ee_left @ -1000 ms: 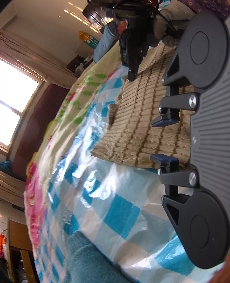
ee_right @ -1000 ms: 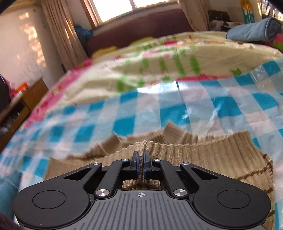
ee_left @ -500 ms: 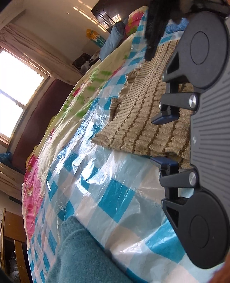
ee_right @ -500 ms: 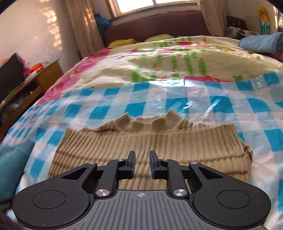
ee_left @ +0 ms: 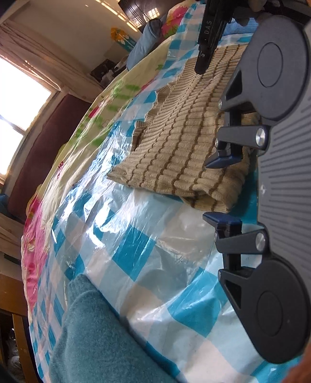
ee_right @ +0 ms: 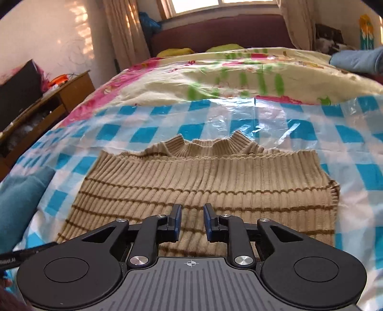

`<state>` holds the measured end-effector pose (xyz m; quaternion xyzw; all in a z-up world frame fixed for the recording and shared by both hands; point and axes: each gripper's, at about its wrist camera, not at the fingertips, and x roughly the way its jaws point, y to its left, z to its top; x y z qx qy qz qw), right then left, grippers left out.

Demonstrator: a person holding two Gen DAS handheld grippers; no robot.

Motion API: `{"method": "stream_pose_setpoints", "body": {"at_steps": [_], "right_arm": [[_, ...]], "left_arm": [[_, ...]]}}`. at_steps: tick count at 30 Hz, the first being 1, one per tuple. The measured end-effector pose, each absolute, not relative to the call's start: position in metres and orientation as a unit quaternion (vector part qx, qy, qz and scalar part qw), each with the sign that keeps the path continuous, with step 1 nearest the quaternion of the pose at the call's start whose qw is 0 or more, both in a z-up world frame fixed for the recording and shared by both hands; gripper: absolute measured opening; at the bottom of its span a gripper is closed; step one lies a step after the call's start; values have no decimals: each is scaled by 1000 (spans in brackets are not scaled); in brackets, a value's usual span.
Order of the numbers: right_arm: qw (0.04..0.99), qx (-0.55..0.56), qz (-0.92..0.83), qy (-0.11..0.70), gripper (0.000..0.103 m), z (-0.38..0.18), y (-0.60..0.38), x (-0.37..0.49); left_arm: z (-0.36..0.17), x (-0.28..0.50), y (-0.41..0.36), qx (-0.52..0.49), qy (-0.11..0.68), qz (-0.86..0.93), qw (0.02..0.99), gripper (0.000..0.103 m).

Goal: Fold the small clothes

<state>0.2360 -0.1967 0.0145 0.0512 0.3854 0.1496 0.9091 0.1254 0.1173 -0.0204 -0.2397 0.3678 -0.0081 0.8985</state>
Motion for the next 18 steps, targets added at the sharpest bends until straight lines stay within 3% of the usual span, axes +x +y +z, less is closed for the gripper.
{"method": "stream_pose_setpoints", "body": {"at_steps": [6, 13, 18], "right_arm": [[895, 84, 100, 426, 20, -14, -231, 235], [903, 53, 113, 411, 23, 12, -221, 228], [889, 56, 74, 449, 24, -5, -230, 234]], "left_arm": [[-35, 135, 111, -213, 398, 2, 892, 43], [-31, 130, 129, -236, 391, 35, 889, 43], [-32, 126, 132, -248, 390, 38, 886, 43]]}}
